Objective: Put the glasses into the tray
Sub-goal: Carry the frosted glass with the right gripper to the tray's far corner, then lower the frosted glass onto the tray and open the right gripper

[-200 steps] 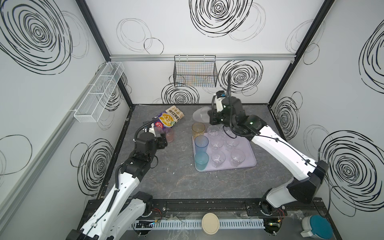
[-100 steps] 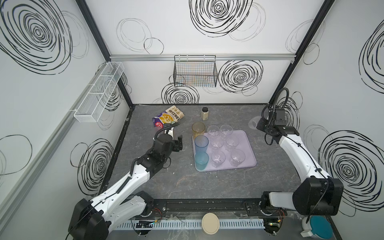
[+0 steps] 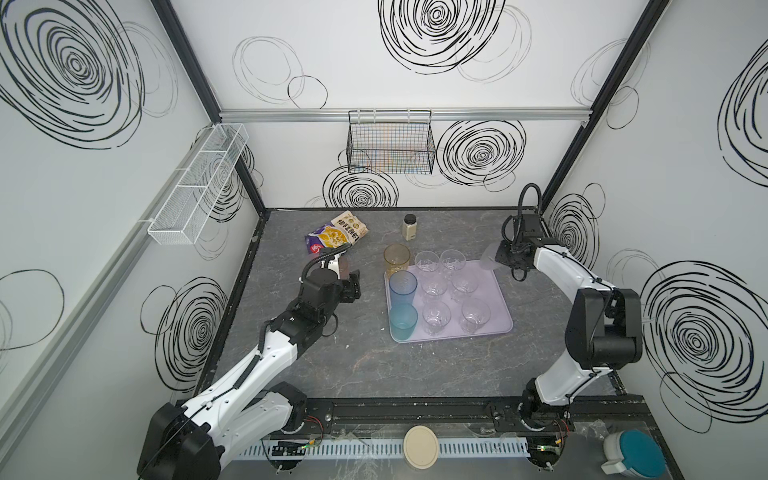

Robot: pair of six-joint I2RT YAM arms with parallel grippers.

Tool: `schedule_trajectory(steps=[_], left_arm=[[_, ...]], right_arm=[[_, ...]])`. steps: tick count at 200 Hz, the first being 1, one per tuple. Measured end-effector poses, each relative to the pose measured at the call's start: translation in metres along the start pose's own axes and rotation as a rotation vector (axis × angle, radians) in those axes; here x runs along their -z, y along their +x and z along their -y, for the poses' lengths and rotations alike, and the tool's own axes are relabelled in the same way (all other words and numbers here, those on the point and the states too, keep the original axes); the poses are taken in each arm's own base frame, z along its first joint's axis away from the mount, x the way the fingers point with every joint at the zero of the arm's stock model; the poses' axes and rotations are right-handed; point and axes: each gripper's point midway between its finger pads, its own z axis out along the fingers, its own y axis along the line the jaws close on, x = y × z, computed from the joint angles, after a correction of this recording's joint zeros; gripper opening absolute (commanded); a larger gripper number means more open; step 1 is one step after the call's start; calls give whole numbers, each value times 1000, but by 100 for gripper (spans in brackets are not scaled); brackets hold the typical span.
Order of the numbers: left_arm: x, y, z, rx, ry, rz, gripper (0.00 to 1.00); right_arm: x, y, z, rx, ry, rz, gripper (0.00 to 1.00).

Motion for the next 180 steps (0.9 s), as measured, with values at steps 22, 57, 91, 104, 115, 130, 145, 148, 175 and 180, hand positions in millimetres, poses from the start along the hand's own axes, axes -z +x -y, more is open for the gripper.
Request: schedule_trajectory(steps=[22,57,91,104,115,130,145,148,175,180], left_arm=[[0,2,0,8,5,-5,79],[-1,2,-3,16,0,0,79],[-2,0,-8,35,-10,6,78],[-2,0,-9,38,-13,7,78],[-2,0,-9,39,-14,8,78],[-2,0,-10,38,-15,8,78],[-2,0,-10,38,-16,7,78],[-2,0,-10,38,-16,7,78],[-4,1,-11,39,-20,2,78],[-4,2,-12,40,-23,0,78]], right_arm=[[-10,10,-12,35,9,-29,5],[-19,19,-17,81,50,-58,8],[-21,14,-9,97,104,-43,11],[-21,12,-6,103,122,-38,15],[-21,9,-7,109,132,-34,18],[-25,5,-9,112,133,-29,20],[-27,5,-10,113,134,-31,21],[-28,5,-9,114,134,-32,22],[-28,6,-10,115,133,-33,25],[-28,5,-11,115,132,-32,25]])
